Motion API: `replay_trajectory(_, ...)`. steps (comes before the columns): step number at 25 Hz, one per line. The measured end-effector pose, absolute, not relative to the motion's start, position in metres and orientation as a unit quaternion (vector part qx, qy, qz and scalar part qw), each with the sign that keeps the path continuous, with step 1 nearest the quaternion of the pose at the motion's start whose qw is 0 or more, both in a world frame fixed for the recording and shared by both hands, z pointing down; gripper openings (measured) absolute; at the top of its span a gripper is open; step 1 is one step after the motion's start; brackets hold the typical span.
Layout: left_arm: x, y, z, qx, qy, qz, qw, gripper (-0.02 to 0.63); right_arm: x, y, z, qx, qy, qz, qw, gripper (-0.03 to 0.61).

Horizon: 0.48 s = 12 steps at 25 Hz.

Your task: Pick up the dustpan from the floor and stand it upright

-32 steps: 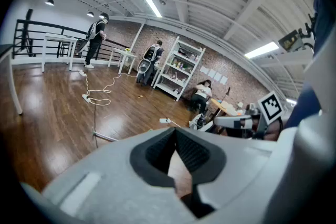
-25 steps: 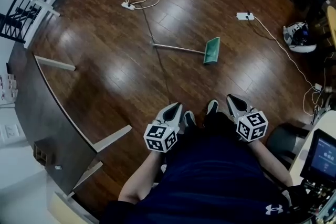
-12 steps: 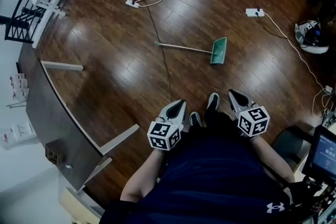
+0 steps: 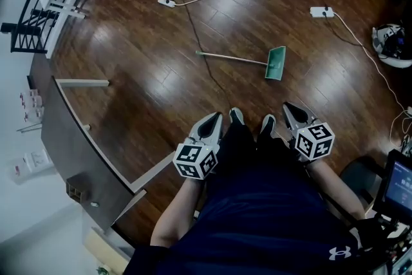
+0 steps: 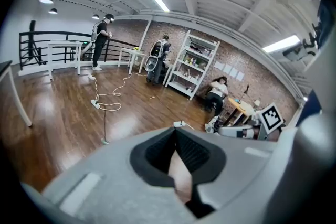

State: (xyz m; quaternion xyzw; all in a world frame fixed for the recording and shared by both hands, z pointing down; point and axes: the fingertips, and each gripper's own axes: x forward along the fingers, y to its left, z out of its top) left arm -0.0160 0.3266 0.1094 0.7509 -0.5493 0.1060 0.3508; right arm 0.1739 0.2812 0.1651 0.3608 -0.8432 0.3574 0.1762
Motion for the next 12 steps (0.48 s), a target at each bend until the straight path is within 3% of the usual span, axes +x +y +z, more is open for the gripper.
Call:
replay_trajectory(8, -0.05, 0.277, 0.135, 0.772, -0.502, 0.102, 0.377, 0.005, 0.145, 0.238, 0.177, 0.411, -0.813, 0.362, 0.198, 0.011)
replay_trajectory(12, -0.083, 0.254, 0.133, 0.813, -0.459, 0.145, 0.326, 0.005, 0.109, 0.212, 0.176, 0.431, -0.812, 0.334, 0.209, 0.011)
